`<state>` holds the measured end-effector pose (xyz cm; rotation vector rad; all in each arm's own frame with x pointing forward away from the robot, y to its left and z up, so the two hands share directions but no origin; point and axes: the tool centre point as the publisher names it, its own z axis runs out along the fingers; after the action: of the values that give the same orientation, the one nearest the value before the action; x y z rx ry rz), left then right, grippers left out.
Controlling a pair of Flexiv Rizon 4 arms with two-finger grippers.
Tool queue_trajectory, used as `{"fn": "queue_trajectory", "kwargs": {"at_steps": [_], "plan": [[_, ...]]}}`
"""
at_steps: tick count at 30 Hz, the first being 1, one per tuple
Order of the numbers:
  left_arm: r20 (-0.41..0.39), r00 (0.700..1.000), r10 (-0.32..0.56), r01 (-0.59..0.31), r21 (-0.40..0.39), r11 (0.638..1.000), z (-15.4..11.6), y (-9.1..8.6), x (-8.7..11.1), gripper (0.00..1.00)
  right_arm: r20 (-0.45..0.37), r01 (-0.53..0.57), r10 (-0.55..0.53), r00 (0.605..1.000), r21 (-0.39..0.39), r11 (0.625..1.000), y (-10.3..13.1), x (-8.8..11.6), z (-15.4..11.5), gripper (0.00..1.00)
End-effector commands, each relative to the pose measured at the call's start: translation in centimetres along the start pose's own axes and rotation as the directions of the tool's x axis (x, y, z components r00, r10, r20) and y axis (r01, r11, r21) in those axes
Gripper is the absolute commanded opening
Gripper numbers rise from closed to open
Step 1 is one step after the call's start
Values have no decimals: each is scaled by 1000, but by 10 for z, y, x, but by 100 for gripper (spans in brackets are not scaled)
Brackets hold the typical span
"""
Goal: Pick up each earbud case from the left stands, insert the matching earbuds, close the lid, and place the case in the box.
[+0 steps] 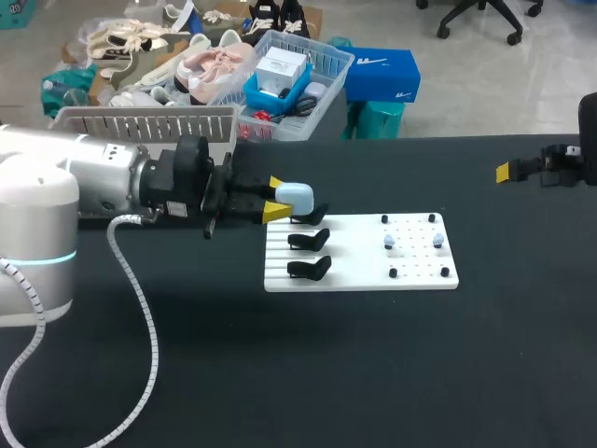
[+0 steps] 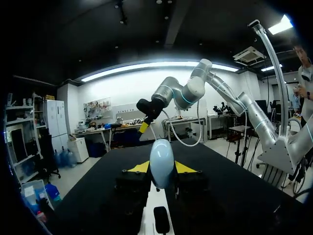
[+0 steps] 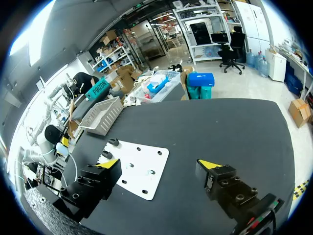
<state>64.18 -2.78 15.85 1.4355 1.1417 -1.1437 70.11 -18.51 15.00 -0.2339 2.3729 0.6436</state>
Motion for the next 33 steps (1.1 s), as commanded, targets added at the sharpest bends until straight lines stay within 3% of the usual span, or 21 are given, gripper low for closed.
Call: {"fn": "queue_trajectory", "kwargs": {"at_steps": [1, 33], "plan": [[-1, 1000, 2, -2, -23, 1000, 6, -4, 2, 0, 0, 1, -1, 1000, -3, 1000, -1, 0, 0, 100], [25, 1000, -5, 6, -28, 1000, 12, -5, 5, 0, 0, 1, -1, 1000, -3, 1000, -1, 0, 0, 100]]}}
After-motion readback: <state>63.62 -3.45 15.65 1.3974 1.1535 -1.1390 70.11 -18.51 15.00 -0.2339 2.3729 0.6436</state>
